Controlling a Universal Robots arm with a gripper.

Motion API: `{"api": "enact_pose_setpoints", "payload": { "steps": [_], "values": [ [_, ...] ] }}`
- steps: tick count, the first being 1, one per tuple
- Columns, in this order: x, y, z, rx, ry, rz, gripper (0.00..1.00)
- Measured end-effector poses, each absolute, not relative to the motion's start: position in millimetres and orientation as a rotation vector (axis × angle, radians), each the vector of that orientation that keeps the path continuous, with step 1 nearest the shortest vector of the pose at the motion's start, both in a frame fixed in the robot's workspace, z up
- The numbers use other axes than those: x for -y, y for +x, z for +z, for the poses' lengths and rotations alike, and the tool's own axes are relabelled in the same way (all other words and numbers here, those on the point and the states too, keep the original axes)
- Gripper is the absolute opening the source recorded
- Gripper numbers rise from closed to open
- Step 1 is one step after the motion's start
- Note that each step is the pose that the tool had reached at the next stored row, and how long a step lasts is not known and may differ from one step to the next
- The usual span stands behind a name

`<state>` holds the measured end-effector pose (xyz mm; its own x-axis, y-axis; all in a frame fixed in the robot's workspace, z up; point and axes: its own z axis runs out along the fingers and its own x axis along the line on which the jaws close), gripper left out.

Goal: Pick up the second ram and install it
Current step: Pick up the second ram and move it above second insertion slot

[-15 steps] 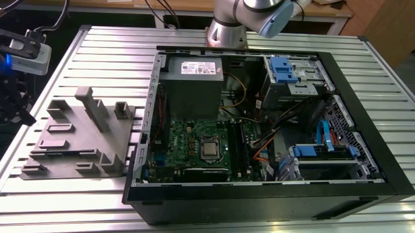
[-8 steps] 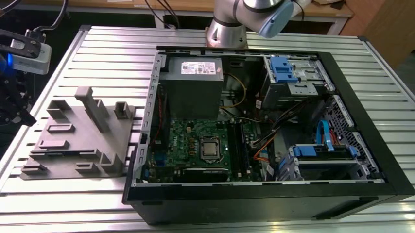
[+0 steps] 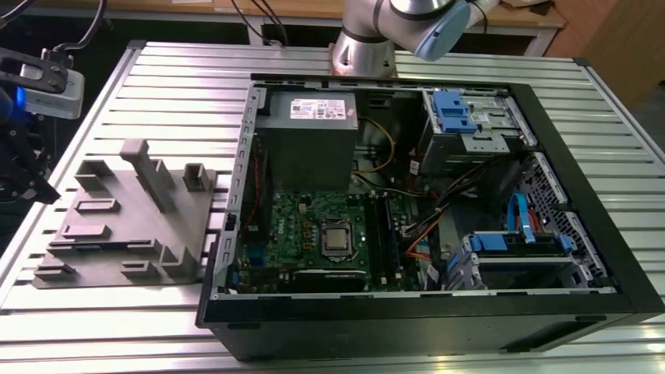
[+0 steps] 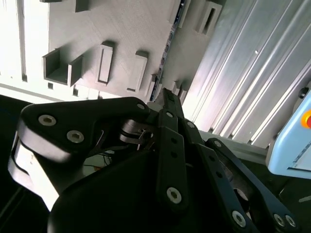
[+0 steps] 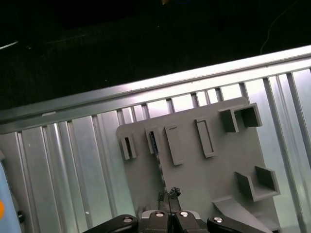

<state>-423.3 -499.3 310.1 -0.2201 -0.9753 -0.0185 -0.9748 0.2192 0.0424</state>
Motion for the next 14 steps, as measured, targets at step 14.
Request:
{"api": "enact_pose_setpoints", "payload": {
  "steps": [14],
  "values": [
    [499.3,-423.3,306.3,2.388,2.019,-0.069,0.07]
  ]
}}
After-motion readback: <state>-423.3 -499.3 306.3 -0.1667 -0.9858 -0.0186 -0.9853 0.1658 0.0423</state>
